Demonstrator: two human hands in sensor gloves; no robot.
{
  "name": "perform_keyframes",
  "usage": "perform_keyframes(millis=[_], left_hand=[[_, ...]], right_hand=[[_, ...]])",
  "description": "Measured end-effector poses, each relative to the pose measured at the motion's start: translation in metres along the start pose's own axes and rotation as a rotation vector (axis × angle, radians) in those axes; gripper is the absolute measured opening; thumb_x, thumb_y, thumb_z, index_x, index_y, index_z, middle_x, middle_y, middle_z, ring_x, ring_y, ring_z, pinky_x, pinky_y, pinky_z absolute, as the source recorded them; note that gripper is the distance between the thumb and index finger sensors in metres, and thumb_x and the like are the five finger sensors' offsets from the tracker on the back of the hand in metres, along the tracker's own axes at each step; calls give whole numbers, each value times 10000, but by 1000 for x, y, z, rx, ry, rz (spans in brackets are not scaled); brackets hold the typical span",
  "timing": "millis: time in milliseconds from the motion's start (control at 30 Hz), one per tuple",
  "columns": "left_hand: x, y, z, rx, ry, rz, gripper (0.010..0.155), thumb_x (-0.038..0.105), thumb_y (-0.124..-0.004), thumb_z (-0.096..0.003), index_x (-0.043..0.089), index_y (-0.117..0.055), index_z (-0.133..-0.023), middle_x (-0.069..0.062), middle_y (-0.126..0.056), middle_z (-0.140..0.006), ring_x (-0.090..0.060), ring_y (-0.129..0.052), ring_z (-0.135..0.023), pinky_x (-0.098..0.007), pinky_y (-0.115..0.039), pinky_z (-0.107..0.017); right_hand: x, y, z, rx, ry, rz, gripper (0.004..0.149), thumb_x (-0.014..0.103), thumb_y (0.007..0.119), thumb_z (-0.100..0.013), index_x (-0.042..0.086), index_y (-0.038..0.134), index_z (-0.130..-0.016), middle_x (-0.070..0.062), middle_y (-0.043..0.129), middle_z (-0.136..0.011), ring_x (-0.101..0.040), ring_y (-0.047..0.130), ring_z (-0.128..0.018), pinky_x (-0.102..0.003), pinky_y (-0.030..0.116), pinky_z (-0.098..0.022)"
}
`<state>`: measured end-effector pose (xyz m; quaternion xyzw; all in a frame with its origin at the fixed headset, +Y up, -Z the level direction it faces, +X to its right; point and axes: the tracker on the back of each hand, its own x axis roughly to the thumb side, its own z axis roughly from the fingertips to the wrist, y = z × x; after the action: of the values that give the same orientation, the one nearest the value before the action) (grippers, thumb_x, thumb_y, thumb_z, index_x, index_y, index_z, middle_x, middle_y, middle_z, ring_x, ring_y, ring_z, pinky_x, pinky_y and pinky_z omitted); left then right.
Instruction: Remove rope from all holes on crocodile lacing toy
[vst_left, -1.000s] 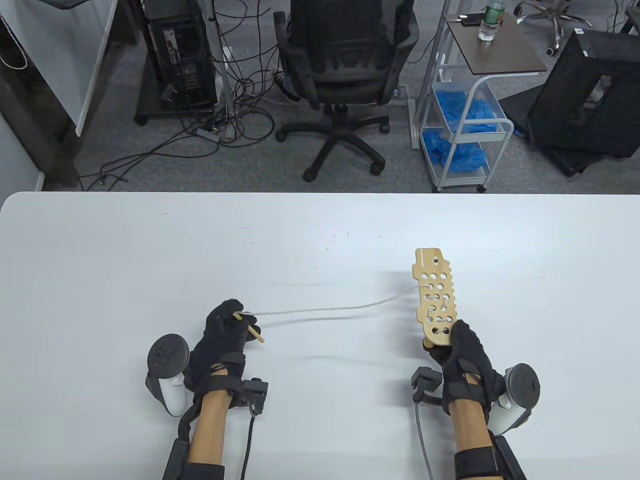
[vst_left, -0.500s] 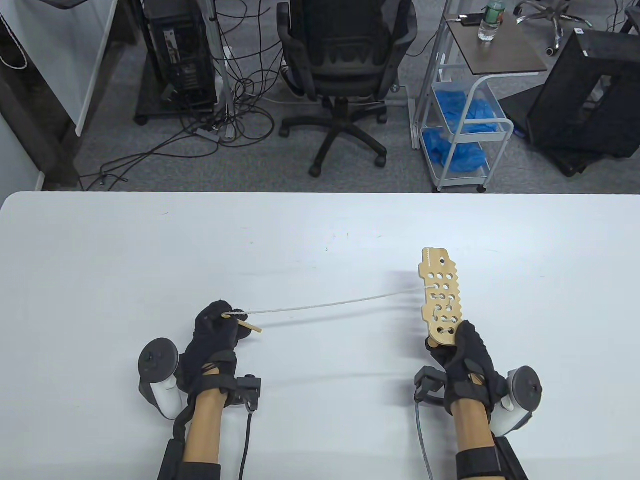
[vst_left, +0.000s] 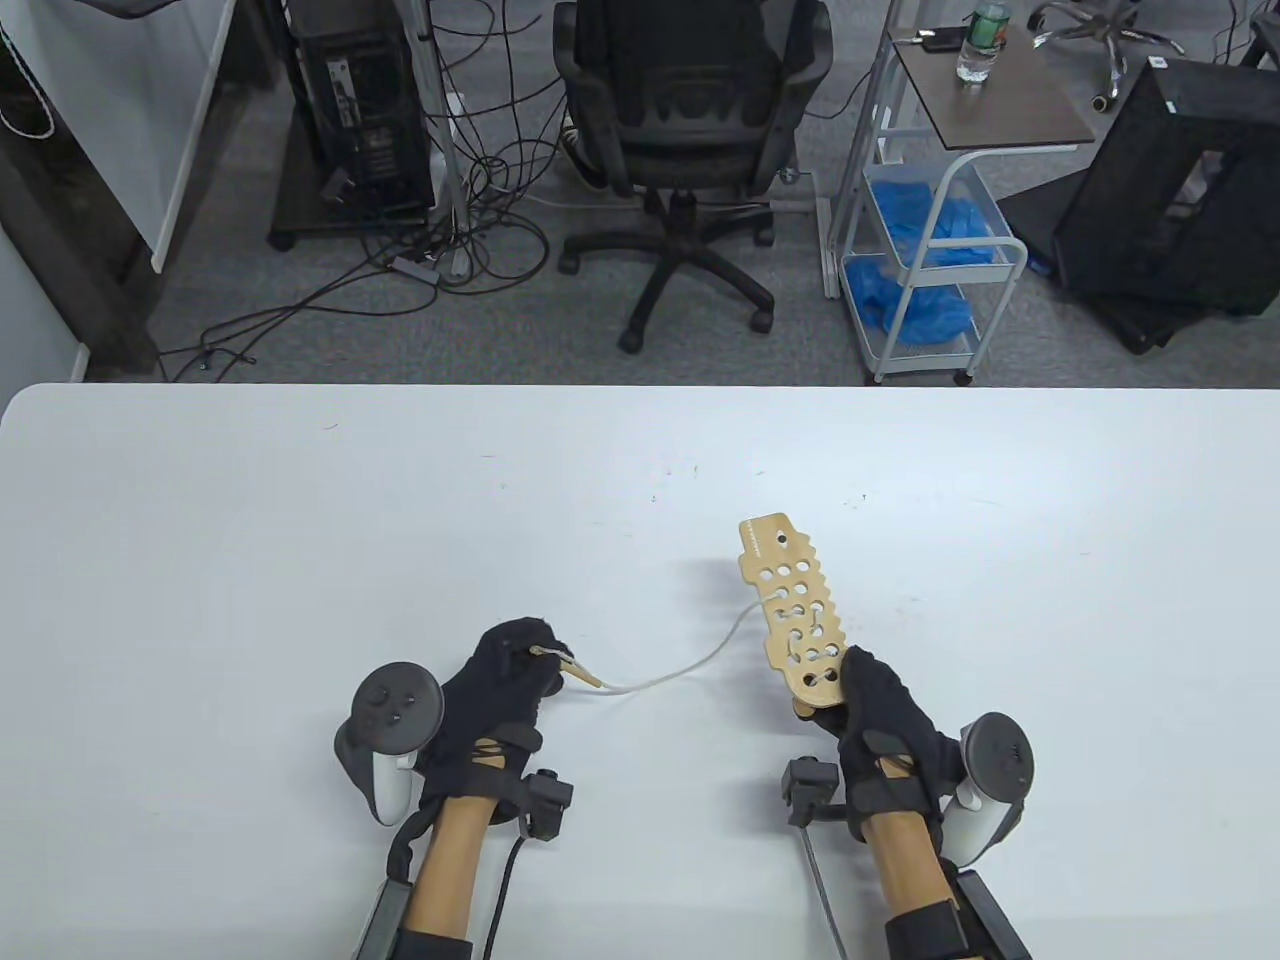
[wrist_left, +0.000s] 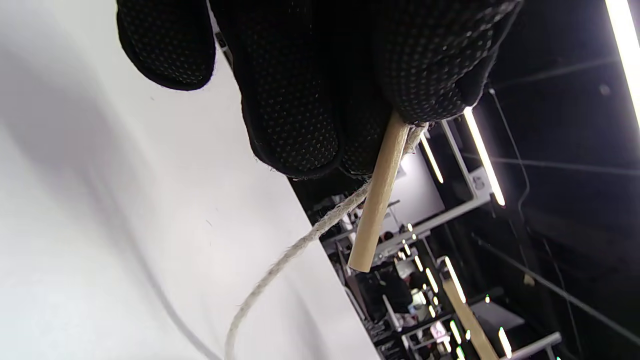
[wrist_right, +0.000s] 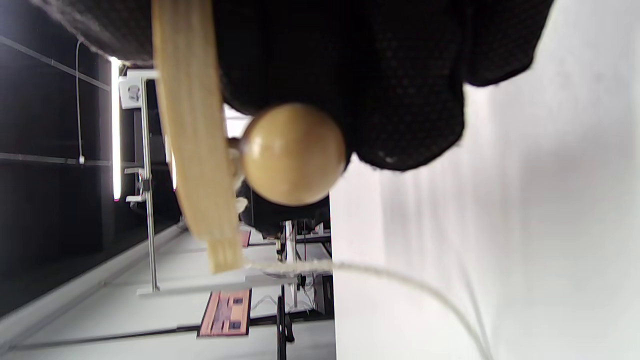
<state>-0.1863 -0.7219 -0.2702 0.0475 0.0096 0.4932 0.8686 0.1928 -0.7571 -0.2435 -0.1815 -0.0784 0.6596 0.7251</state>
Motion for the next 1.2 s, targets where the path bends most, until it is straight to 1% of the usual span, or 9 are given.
perform_keyframes(millis=[100, 233, 300, 400, 467, 600, 867, 1100, 1200], left_hand=[[9, -8, 2, -20, -66, -57, 449, 392, -870, -435, 399, -802, -878, 75, -1050, -746, -120, -1058, -603, -545, -777, -629], [19, -12, 6, -31, -124, -70, 448, 403, -865, -446, 412, -786, -887, 82, -1029, -766, -112, -1040, -625, -546, -764, -646], [24, -12, 9, -9, -165, -66, 447, 407, -866, -448, 420, -782, -887, 81, -1021, -770, -111, -1031, -631, -546, -759, -652], [31, -7, 13, 61, -208, -58, 442, 415, -870, -449, 433, -786, -883, 71, -1003, -773, -110, -1011, -634, -540, -750, -660], [34, -4, 15, 79, -224, -49, 438, 427, -873, -450, 440, -791, -880, 78, -989, -772, -103, -998, -633, -538, -743, -667], [36, -3, 16, 99, -233, -52, 425, 422, -876, -450, 436, -812, -871, 69, -982, -771, -111, -990, -636, -547, -737, -667], [45, -4, 20, 133, -273, -173, 412, 417, -880, -449, 433, -829, -858, 70, -979, -777, -115, -987, -644, -554, -733, -668], [50, -8, 22, 131, -321, -282, 407, 409, -885, -447, 425, -848, -852, 61, -981, -784, -128, -986, -656, -568, -724, -672], [54, -12, 24, 127, -356, -365, 407, 402, -878, -452, 434, -863, -858, 59, -960, -824, -149, -961, -710, -584, -702, -684]], right_hand=[[0, 13, 5, 50, -34, 57, 449, 408, 779, -421, 35, 848, -662, -189, 1012, -559, -411, 993, -470, -660, 707, -496], [-1, 28, 11, 119, -85, 140, 449, 409, 782, -417, 35, 856, -654, -187, 1018, -548, -409, 998, -459, -658, 713, -490], [-2, 35, 14, 157, -92, 154, 449, 409, 783, -415, 35, 859, -651, -187, 1020, -545, -409, 1000, -455, -658, 714, -488], [-4, 45, 19, 209, -102, 154, 448, 405, 786, -413, 30, 862, -647, -194, 1021, -540, -413, 998, -453, -662, 712, -485], [-4, 49, 20, 231, -115, 171, 448, 404, 786, -413, 29, 864, -645, -194, 1023, -536, -415, 1001, -446, -663, 713, -484], [-5, 52, 20, 259, -133, 205, 448, 405, 786, -412, 30, 866, -643, -191, 1024, -534, -413, 1002, -444, -662, 715, -483], [-5, 53, 21, 272, -135, 210, 449, 406, 787, -412, 28, 868, -640, -195, 1025, -529, -416, 1003, -440, -663, 715, -481], [-4, 54, 21, 286, -147, 221, 448, 405, 788, -412, 28, 870, -638, -195, 1026, -528, -416, 1002, -439, -663, 715, -480], [-3, 55, 22, 296, -153, 225, 450, 408, 788, -411, 28, 871, -638, -194, 1027, -527, -415, 1003, -438, -663, 715, -482]])
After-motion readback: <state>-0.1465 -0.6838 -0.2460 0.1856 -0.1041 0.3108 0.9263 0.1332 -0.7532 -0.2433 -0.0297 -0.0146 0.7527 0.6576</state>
